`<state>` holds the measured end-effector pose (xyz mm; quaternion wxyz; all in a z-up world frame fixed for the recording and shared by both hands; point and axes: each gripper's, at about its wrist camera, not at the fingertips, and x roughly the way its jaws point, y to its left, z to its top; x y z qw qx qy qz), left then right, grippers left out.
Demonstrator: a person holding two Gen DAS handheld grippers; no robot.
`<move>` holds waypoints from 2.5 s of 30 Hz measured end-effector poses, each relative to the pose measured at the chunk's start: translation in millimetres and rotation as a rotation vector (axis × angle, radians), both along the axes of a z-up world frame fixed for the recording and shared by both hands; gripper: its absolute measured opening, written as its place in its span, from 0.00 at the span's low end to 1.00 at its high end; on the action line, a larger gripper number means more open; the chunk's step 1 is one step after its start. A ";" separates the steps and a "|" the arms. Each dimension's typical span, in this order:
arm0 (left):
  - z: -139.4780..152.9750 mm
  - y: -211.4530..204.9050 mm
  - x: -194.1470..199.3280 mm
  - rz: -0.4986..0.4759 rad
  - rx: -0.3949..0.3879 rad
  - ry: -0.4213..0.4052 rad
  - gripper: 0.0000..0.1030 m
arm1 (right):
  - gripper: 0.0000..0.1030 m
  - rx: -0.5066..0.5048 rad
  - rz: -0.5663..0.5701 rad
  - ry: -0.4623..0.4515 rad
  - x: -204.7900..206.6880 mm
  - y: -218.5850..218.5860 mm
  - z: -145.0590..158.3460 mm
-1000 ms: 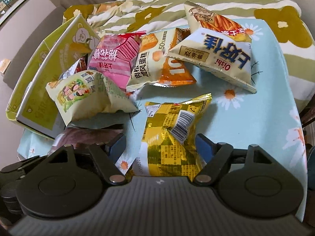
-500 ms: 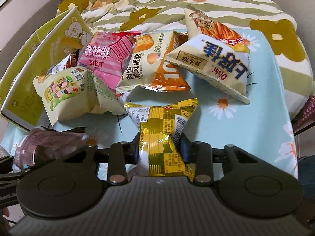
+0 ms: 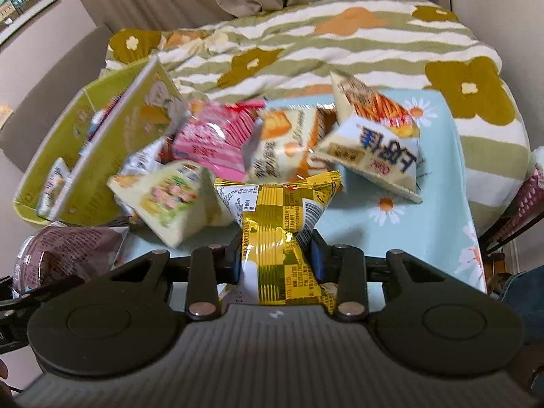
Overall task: Organize snacks
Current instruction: 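Carry both bags over the yellow box and open both tools to drop them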
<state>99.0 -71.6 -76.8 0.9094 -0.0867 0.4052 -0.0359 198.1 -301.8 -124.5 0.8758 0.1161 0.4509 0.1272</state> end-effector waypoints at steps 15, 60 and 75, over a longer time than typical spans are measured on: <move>76.2 101.3 31.2 0.017 0.045 -0.189 0.69 | 0.50 0.043 0.053 -0.200 3.4 97.9 98.5; 21.8 257.9 156.3 -0.086 0.054 -0.048 1.00 | 0.51 -0.003 0.028 -0.130 103.8 300.6 92.6; 15.0 263.0 147.6 -0.009 0.080 -0.026 1.00 | 1.00 0.067 0.078 -0.162 117.2 314.0 72.4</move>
